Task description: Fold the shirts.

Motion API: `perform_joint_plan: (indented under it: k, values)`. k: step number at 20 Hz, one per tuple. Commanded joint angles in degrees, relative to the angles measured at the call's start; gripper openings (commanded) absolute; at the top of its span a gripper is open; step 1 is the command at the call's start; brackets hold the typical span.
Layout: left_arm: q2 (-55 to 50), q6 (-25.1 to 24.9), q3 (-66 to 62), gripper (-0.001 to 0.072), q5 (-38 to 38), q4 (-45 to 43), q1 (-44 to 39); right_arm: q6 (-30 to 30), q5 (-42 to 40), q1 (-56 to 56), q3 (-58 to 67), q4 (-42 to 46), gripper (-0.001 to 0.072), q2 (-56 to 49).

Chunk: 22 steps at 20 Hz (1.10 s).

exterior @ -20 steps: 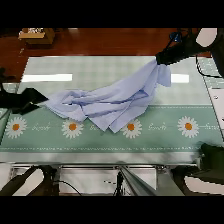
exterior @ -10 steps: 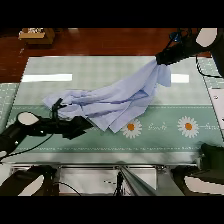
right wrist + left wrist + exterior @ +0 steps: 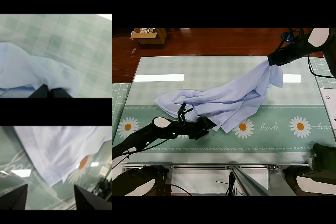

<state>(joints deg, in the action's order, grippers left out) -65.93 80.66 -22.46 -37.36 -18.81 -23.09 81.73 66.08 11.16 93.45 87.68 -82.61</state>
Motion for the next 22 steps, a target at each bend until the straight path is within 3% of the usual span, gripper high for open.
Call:
perform_joint_plan:
  k: [1,5,11,12,14,15,17,18,22]
  values:
    - [-2.3,-2.2,-1.1,0.0667,5.4,1.8,-0.5,0.0,0.3,0.0,0.0,-0.2,0.0026,0.0]
    - [-6.9,-2.2,-3.3,0.0666,5.4,3.5,-1.2,0.1,0.4,0.0,0.0,-0.2,0.0026,0.0]
    - [-9.0,-2.0,-5.4,0.0582,3.7,2.7,-2.3,0.1,1.0,0.0,0.0,-0.2,0.0026,0.0]
    - [-9.2,-2.0,-5.4,0.0504,3.4,2.3,-2.3,0.1,1.0,0.0,0.0,-0.2,0.0026,0.0]
    - [-10.0,-2.0,-5.4,0.0255,3.2,-0.3,-2.2,0.5,1.1,0.0,0.0,-0.2,0.0026,0.0]
    - [-10.1,-2.0,-5.4,0.0203,3.2,-0.9,-2.1,0.5,1.3,0.0,0.0,-0.3,0.0026,0.0]
    - [-10.2,-2.0,-5.4,0.0173,3.1,-1.1,-1.3,0.5,1.6,0.0,0.0,-0.3,0.0026,0.0]
    - [-10.2,-2.0,-5.4,0.0089,3.1,-1.1,-0.7,0.5,1.6,0.0,0.0,-0.3,0.0026,0.0]
    - [-10.2,-2.0,-5.5,0.0072,3.0,-1.1,2.3,0.5,1.6,0.0,0.0,-0.3,0.0025,0.0]
